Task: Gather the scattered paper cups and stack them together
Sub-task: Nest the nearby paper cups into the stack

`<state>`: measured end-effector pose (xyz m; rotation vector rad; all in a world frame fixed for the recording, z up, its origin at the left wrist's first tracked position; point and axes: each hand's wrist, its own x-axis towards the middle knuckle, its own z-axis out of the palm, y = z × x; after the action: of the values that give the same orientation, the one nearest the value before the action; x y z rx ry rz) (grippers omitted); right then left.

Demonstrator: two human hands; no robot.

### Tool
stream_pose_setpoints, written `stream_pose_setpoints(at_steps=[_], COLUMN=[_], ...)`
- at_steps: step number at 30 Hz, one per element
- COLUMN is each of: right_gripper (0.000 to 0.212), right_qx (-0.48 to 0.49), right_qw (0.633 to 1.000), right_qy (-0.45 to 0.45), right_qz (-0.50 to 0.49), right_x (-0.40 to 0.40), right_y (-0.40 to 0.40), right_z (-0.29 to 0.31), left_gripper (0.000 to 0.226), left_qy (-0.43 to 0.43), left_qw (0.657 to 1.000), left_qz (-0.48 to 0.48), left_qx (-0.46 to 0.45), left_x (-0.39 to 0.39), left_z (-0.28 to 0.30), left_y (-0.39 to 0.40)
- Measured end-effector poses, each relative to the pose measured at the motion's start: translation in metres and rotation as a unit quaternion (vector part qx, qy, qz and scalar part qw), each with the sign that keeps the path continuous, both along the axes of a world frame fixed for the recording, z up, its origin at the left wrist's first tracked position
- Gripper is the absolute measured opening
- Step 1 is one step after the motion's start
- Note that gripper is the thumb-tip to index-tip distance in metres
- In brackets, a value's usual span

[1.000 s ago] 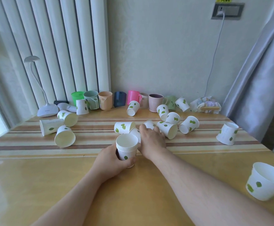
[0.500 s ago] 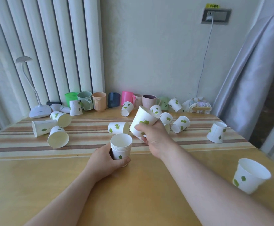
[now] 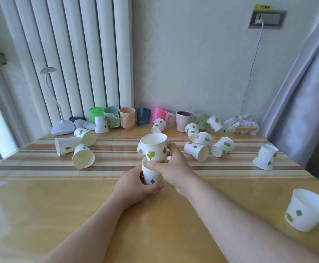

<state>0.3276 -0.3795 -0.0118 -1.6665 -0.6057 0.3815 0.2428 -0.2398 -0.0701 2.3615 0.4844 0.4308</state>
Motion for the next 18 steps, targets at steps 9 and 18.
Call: stream_pose_setpoints(at_steps=[9, 18], right_gripper=[0.065, 0.085], right_qx=[0.020, -0.021], right_qw=[0.997, 0.998], right_qy=[0.062, -0.018], right_qz=[0.031, 0.054], right_x=[-0.004, 0.000], right_y=[0.011, -0.022], right_z=[-0.017, -0.047], left_gripper=[0.038, 0.040], left_qy=[-0.006, -0.003], left_qw=[1.000, 1.000], left_qz=[0.004, -0.005], left_qx=[-0.002, 0.005], left_x=[-0.003, 0.001], left_z=[0.003, 0.002], left_y=[-0.004, 0.000])
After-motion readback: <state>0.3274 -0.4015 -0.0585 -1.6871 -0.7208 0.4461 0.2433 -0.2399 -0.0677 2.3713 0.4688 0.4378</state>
